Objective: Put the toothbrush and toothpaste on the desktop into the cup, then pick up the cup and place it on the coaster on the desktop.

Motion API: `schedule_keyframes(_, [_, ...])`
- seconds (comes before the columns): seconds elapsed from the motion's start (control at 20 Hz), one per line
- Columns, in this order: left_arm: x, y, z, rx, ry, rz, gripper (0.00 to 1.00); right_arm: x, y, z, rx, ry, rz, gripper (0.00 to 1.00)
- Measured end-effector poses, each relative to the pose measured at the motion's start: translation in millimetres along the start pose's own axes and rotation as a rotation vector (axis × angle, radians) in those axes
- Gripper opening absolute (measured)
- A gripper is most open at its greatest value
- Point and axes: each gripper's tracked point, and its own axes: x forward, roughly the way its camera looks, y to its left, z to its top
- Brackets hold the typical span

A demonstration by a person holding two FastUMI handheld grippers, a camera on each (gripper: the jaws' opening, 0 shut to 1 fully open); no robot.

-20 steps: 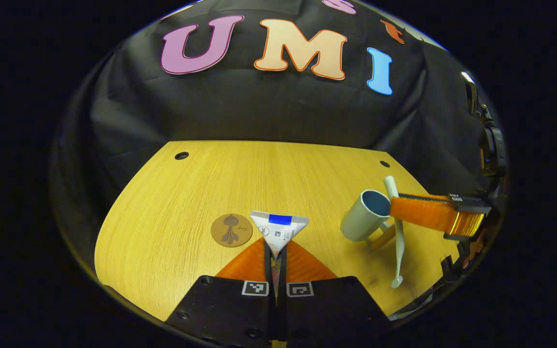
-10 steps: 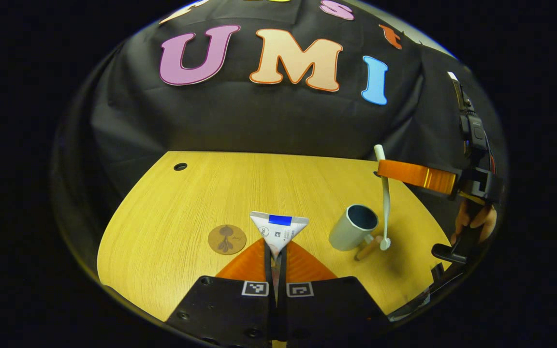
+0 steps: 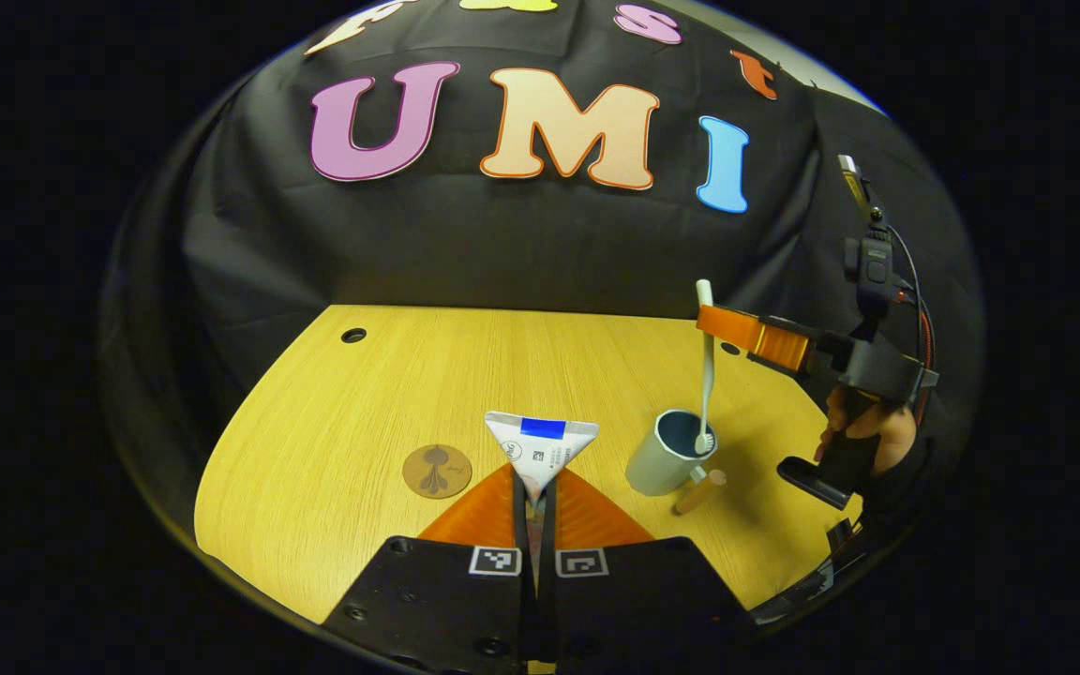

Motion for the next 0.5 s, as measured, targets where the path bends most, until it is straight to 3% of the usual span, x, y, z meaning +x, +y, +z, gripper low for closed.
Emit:
schedule_keyframes(0.3, [4.3,-15.2,21.2,0.004,-0.028,-0.003,0.0,5.1,-11.5,-36.6,-0.01,0.077,-0.003,0.11])
schedule_keyframes(0.45, [10.2,-29.0,31.3,0.014,-0.043,-0.019,0.0,-3.9,-12.5,-48.1,-0.012,0.1,0.018,0.37])
schedule_keyframes(0.5, [13.0,-34.5,34.0,0.016,-0.047,-0.027,0.0,-9.0,-11.7,-52.8,-0.016,0.113,0.032,0.58])
